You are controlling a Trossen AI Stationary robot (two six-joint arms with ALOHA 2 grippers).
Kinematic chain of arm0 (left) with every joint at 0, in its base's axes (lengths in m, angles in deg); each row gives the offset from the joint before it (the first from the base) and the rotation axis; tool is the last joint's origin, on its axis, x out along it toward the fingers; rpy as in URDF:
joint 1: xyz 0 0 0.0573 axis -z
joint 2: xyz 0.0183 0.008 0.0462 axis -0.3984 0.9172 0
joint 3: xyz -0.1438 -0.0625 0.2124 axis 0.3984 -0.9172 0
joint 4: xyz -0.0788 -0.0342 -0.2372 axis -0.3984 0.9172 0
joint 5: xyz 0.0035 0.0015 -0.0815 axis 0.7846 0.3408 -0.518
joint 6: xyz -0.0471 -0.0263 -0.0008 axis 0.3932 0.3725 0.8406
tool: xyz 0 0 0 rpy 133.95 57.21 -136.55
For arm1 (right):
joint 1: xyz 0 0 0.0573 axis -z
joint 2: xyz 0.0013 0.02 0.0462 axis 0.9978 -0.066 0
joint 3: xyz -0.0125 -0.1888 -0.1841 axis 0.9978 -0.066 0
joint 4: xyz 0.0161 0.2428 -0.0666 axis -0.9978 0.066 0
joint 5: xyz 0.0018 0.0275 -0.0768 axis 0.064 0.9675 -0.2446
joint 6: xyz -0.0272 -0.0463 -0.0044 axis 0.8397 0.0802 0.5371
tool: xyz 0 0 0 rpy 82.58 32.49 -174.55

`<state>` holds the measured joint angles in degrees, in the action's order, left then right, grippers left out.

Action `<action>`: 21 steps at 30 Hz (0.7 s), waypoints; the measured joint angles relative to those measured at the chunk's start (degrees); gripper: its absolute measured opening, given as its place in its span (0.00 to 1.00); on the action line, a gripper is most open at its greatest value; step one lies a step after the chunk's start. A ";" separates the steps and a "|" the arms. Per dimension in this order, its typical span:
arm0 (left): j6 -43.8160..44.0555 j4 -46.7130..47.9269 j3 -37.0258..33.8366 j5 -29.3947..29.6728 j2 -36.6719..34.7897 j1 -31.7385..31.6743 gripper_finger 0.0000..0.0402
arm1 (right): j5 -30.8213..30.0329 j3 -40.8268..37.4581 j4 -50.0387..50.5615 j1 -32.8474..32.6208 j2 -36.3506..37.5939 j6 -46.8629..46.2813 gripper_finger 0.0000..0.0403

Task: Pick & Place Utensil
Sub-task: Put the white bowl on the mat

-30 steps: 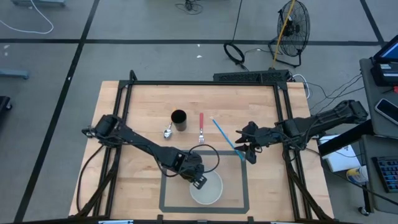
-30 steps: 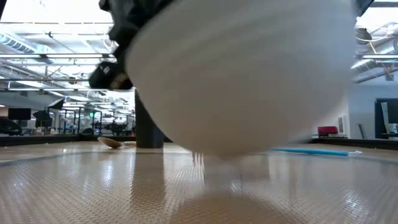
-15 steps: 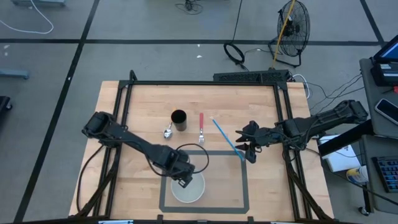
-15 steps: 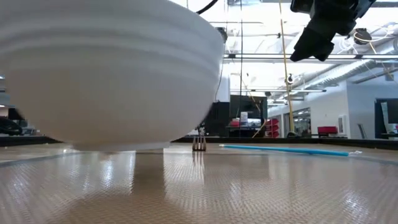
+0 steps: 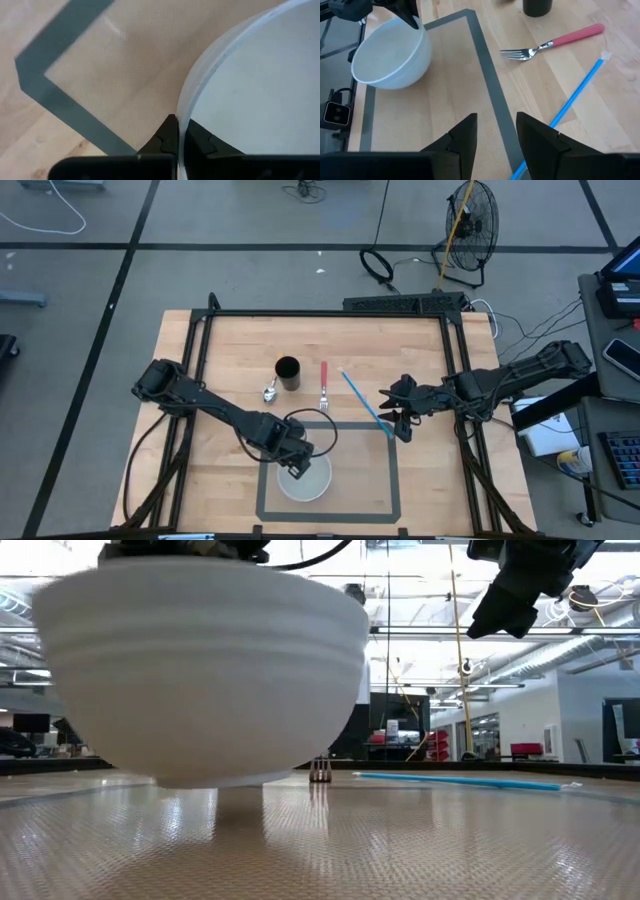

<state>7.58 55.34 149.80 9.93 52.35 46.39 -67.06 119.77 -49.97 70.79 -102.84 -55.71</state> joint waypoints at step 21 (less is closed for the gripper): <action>-0.43 -3.00 -4.04 -2.29 0.00 -0.94 0.04 | 0.00 0.00 0.04 0.00 0.00 -0.33 0.33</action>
<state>7.14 52.34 145.76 7.65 52.35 45.45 -67.06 119.77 -49.93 70.79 -102.84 -56.05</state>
